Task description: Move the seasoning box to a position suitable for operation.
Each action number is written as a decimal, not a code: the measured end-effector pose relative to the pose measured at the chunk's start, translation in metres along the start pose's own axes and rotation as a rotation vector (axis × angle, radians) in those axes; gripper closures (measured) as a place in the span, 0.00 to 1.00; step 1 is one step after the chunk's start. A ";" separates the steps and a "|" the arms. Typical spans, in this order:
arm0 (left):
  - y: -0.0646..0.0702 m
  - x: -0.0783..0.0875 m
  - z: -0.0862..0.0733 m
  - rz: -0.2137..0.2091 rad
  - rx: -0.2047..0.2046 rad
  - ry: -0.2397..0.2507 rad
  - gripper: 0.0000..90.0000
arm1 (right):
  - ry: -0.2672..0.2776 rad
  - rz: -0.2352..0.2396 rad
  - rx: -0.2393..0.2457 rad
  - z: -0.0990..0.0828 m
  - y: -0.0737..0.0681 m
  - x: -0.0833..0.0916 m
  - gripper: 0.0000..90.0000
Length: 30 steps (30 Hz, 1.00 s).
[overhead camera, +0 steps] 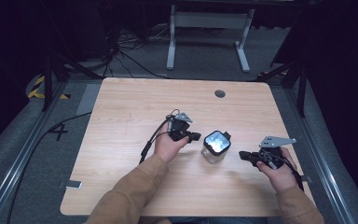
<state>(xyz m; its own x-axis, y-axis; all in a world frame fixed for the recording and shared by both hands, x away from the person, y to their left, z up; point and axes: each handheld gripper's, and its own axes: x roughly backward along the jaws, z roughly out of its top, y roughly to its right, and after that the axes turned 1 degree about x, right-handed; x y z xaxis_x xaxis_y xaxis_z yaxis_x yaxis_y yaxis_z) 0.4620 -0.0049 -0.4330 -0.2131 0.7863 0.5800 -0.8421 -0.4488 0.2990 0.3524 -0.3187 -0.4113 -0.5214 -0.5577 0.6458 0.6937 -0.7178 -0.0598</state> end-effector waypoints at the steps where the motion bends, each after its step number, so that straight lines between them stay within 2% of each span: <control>1: 0.000 -0.002 0.001 -0.002 -0.011 0.001 0.99 | -0.002 0.000 0.004 -0.001 0.000 0.000 1.00; 12: 0.006 -0.006 0.003 -0.037 -0.048 -0.014 0.99 | 0.011 -0.008 -0.007 -0.004 -0.001 0.008 1.00; 19: 0.013 -0.005 0.002 -0.043 -0.083 -0.050 0.99 | 0.021 -0.017 -0.024 -0.006 0.003 0.013 1.00; 24: 0.021 -0.004 0.001 -0.057 -0.109 -0.069 0.99 | 0.026 -0.018 -0.028 -0.006 0.006 0.013 1.00; 30: 0.038 -0.004 -0.003 -0.086 -0.138 -0.104 0.99 | 0.032 -0.018 -0.036 -0.006 0.008 0.015 1.00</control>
<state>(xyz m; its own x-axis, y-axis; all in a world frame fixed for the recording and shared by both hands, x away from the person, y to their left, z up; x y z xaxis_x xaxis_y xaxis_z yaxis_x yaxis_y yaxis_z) 0.4293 -0.0235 -0.4264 -0.0906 0.7679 0.6341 -0.9165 -0.3134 0.2486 0.3469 -0.3349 -0.4071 -0.5498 -0.5570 0.6225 0.6661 -0.7420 -0.0757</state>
